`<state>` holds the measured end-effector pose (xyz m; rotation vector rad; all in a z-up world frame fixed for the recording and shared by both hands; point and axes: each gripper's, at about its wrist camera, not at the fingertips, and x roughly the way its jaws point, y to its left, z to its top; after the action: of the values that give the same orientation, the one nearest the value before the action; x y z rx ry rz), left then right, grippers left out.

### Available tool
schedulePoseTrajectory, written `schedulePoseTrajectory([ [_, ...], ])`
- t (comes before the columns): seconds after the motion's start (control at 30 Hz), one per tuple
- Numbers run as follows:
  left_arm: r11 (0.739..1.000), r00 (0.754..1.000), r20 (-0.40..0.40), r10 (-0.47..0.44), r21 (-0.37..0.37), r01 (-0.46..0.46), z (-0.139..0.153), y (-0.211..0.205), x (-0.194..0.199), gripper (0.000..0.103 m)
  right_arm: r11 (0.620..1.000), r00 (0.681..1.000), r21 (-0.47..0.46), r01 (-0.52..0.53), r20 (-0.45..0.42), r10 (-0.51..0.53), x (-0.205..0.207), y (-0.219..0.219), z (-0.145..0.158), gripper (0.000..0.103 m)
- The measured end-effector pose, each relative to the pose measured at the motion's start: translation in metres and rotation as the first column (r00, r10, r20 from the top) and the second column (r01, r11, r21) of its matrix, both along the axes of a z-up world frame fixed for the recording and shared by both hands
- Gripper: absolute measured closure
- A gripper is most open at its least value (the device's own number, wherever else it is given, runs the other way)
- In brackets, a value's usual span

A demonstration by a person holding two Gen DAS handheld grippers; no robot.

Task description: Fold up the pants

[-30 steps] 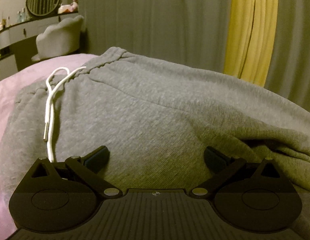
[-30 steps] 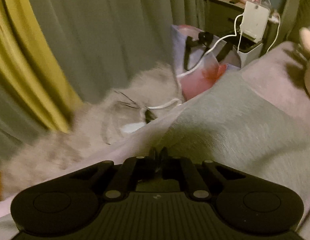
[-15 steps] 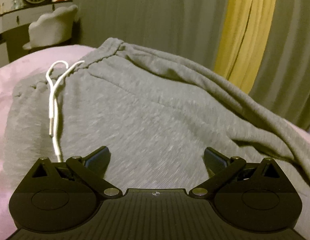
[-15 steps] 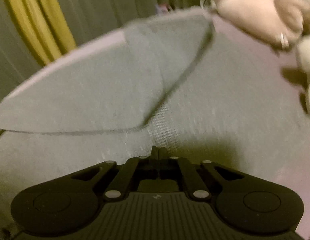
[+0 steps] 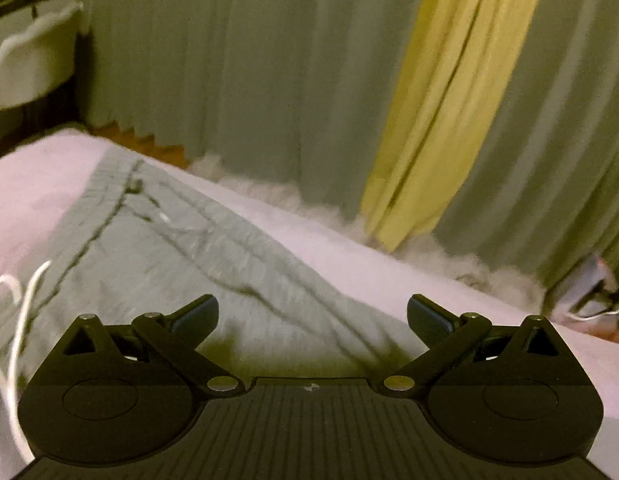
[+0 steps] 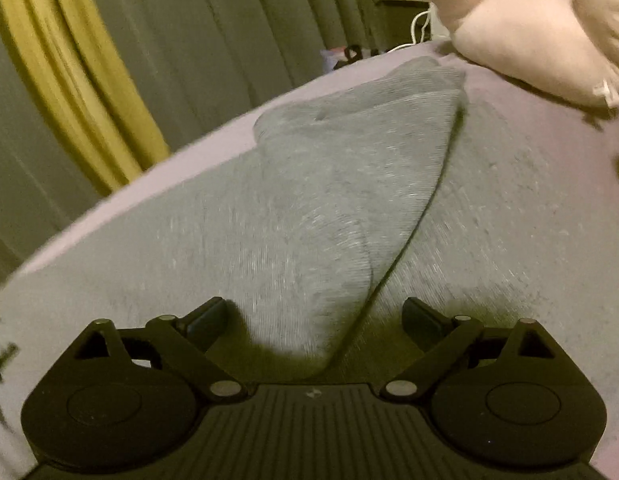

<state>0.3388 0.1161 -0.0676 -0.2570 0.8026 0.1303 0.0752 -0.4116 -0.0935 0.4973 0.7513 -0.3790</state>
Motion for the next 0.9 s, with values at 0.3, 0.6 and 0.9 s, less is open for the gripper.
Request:
schedulePoseTrajectory([
  [0.3, 0.988, 0.96, -0.259, 0.11, -0.078, -0.135, -0.057, 0.023, 0.072, 0.045, 0.998, 0.999, -0.03, 0.048, 0.003, -0.048, 0.007, -0.02, 0.0, 0.06],
  [0.6, 0.979, 0.992, -0.107, 0.062, -0.187, -0.081, 0.028, 0.043, 0.012, 0.092, 0.962, 0.983, 0.248, 0.117, 0.113, -0.148, 0.012, -0.068, 0.027, 0.095],
  [0.9, 0.957, 0.969, 0.245, -0.022, -0.274, 0.091, 0.111, 0.077, -0.196, 0.083, 0.94, 0.834, 0.336, 0.051, 0.503, -0.225, -0.091, -0.109, 0.138, 0.096],
])
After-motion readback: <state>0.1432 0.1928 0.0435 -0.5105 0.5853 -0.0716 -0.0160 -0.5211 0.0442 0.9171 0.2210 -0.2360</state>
